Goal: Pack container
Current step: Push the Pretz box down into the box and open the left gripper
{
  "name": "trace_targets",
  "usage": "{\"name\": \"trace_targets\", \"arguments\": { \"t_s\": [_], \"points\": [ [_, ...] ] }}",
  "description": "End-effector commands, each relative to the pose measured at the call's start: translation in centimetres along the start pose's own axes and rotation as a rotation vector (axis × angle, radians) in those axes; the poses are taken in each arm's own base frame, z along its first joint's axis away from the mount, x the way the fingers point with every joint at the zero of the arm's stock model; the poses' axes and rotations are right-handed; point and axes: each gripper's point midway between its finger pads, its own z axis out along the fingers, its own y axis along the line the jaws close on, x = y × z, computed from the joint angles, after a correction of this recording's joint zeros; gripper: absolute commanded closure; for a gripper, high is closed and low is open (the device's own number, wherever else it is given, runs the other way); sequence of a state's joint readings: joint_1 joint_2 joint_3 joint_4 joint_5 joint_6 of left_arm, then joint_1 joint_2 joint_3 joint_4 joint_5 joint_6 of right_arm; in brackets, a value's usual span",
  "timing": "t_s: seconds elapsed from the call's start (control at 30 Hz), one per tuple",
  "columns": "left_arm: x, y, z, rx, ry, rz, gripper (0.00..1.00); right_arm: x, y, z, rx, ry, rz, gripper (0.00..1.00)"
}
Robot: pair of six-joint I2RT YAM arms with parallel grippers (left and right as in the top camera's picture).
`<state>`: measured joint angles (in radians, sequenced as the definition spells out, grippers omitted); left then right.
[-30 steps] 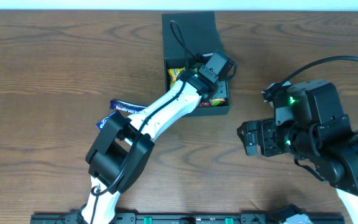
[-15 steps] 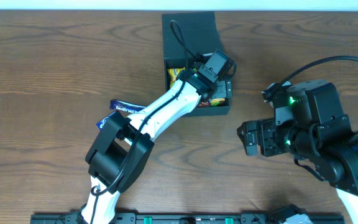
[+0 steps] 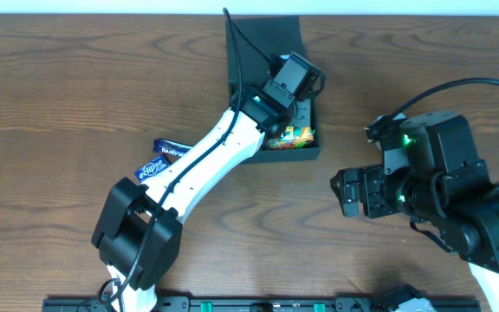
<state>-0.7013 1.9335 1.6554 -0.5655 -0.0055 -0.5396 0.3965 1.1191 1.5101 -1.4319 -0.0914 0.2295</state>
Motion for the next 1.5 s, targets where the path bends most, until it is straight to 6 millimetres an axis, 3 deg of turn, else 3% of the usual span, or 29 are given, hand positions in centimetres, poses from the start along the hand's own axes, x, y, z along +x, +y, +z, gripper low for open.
{"name": "trace_targets", "arguments": {
  "t_s": [0.0, 0.27, 0.73, 1.07, 1.27, 1.47],
  "points": [
    [0.2, -1.4, -0.2, 0.104, 0.050, 0.058, 0.94, -0.2, -0.1, -0.3, 0.000, -0.011, -0.002, 0.01],
    [1.4, 0.1, 2.4, 0.136, 0.142, 0.063, 0.94, -0.2, -0.1, -0.3, 0.000, -0.011, -0.002, 0.01],
    [4.7, 0.9, 6.6, 0.140, 0.260, 0.077, 0.94, -0.2, -0.1, -0.3, 0.000, -0.011, -0.002, 0.01],
    [6.2, 1.4, 8.4, 0.136, 0.307, 0.075, 0.94, -0.2, -0.1, -0.3, 0.000, -0.011, -0.002, 0.01],
    [6.5, 0.9, 8.5, 0.169, 0.324, 0.070, 0.94, -0.2, -0.1, -0.3, 0.000, -0.011, -0.002, 0.01],
    [5.3, -0.3, 7.4, 0.213, 0.302, 0.086, 0.94, -0.2, -0.1, -0.3, 0.000, -0.011, -0.002, 0.01]
  ]
}}
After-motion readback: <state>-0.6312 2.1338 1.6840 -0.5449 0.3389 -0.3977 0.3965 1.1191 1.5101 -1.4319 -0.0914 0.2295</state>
